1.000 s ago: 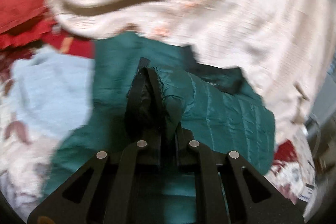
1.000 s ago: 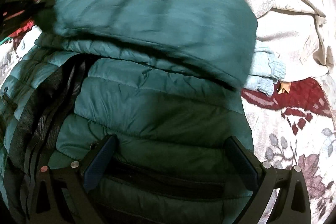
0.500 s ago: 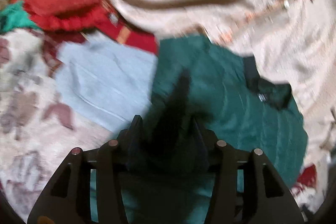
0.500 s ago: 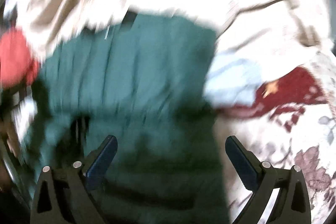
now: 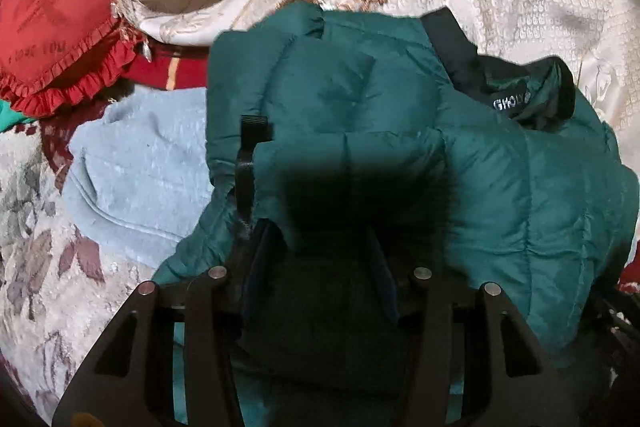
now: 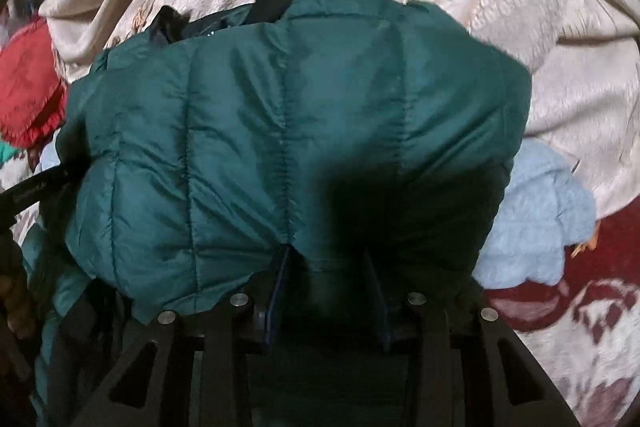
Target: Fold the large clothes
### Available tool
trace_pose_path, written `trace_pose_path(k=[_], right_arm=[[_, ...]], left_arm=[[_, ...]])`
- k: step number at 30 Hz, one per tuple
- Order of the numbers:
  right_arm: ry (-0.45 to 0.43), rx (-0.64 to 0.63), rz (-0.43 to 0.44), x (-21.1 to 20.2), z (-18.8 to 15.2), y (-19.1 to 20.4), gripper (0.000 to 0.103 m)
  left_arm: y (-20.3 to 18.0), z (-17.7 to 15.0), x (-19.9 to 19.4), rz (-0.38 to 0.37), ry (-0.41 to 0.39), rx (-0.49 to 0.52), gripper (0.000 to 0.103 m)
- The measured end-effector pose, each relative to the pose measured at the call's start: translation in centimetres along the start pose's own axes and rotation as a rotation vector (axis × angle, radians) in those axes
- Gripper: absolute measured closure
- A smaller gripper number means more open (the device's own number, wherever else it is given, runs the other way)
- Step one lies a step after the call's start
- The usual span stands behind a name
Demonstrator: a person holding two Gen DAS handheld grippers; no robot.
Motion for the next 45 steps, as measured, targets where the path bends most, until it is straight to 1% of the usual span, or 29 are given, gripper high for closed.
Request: trace_pose_path(k=[2, 3, 4, 5, 6, 7, 8, 9, 11, 13, 15, 17, 18, 20, 22, 23, 24, 25, 26, 27, 30, 31, 32, 33, 35, 36, 39, 41, 45], right_arm=[[-0.149, 0.031, 0.009, -2.8, 2.4, -0.2, 0.068], [-0.184, 0.032, -0.013, -3.2, 3.4, -0.3, 0.068], [-0.202, 0.037, -0.058, -3.1, 4.4, -0.7, 0.068], [-0.193, 0.054, -0.09, -2.2, 5.1, -1.4, 0.068], [-0.168, 0.083, -0.094, -0.9, 5.5, -2.1, 0.067], [-0.122, 0.133, -0.065, 1.2, 5.4, -3.0, 0.063], [-0.09, 0.183, -0.022, 2.9, 5.0, -3.5, 0.061], [-0.094, 0.194, -0.016, 3.7, 4.7, -3.6, 0.061], [-0.122, 0.16, -0.047, 4.2, 4.8, -3.2, 0.06], [-0.11, 0.153, -0.066, 4.3, 5.2, -2.8, 0.059], [-0.111, 0.142, -0.056, 4.3, 5.2, -2.3, 0.057], [-0.121, 0.124, -0.017, 3.5, 5.2, -1.9, 0.047], [-0.123, 0.125, -0.019, 2.8, 5.2, -1.8, 0.046], [-0.146, 0.129, -0.034, 0.6, 5.2, -1.2, 0.046], [-0.191, 0.104, -0.042, -2.2, 5.0, 0.5, 0.046], [-0.197, 0.087, -0.047, -3.1, 4.8, 1.4, 0.046], [-0.192, 0.067, -0.063, -3.8, 4.5, 2.3, 0.046], [-0.17, 0.049, -0.08, -4.2, 3.9, 3.5, 0.041], [-0.149, 0.037, -0.078, -3.8, 3.4, 4.2, 0.033], [-0.127, 0.028, -0.073, -3.5, 2.7, 4.8, 0.03], [0.032, -0.029, -0.096, 0.3, -0.3, 5.6, 0.026], [0.04, -0.046, -0.112, 1.0, -0.6, 5.6, 0.022], [0.026, -0.058, -0.122, 1.3, -0.5, 5.6, 0.016], [0.016, -0.065, -0.134, 1.6, -0.5, 5.6, 0.013], [0.023, -0.055, -0.147, 1.7, -0.3, 5.5, 0.002], [0.025, -0.05, -0.153, 1.8, -0.3, 5.5, 0.0], [0.025, -0.052, -0.155, 2.3, 0.1, 6.0, 0.0], [0.021, -0.05, -0.154, 2.1, 0.1, 6.0, 0.0], [0.021, -0.052, -0.154, 2.1, 0.0, 6.2, 0.0]], left_arm=[[0.2, 0.2, -0.2, 0.003, -0.013, -0.02, 0.055], [0.4, 0.4, -0.2, -0.007, -0.018, -0.038, 0.055], [0.4, 0.3, -0.1, -0.013, -0.019, -0.044, 0.055], [0.5, 0.2, 0.1, -0.013, -0.024, -0.042, 0.055], [0.6, 0.1, 0.4, -0.015, -0.024, -0.045, 0.054], [0.6, 0.1, 0.7, -0.023, -0.019, -0.053, 0.054], [0.3, 0.1, 0.7, -0.033, -0.014, -0.062, 0.054], [0.4, 0.0, 0.9, -0.06, -0.003, -0.08, 0.054], [0.3, -0.1, 1.6, -0.081, 0.026, -0.078, 0.054], [0.2, -0.1, 2.1, -0.082, 0.041, -0.072, 0.054], [0.2, 0.0, 2.4, -0.073, 0.046, -0.058, 0.053], [0.4, 0.1, 2.3, -0.07, 0.043, -0.052, 0.053], [0.6, 0.2, 2.0, -0.069, 0.036, -0.056, 0.054], [0.8, 0.6, 0.8, -0.05, 0.0, -0.067, 0.054], [0.7, 1.0, -1.3, -0.032, -0.072, -0.074, 0.054], [0.7, 1.6, -2.7, -0.024, -0.138, -0.077, 0.054], [0.5, 1.8, -3.6, -0.028, -0.176, -0.069, 0.053], [0.4, 1.9, -3.9, -0.037, -0.187, -0.057, 0.052], [-0.2, 1.7, -3.7, -0.057, -0.175, -0.033, 0.05], [-0.5, 1.5, -3.1, -0.066, -0.148, -0.022, 0.049], [-1.1, -0.3, 1.0, -0.069, 0.041, -0.004, 0.047], [-1.3, -0.5, 1.5, -0.072, 0.062, 0.004, 0.046], [-1.4, -0.7, 1.8, -0.069, 0.056, 0.022, 0.045], [-1.5, -0.6, 1.7, -0.058, 0.046, 0.035, 0.042], [-1.6, -0.5, 1.8, -0.066, 0.049, 0.035, 0.037], [-1.7, -0.5, 1.9, -0.068, 0.047, 0.037, 0.034], [-2.2, -0.5, 1.9, -0.061, 0.049, 0.039, 0.032], [-2.2, -0.5, 2.0, -0.074, 0.049, 0.023, 0.031], [-1.5, -0.3, 1.9, -0.079, 0.044, 0.022, 0.03]])
Point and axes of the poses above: each gripper's, at about its wrist camera, not at the fingertips, and x roughly the way its jaws point, y to its left, z to its top, the point moved 5 cm from there along x, roughly the way its jaws point, and after that the axes turned 2 degrees about y, right-handed, at the moved point
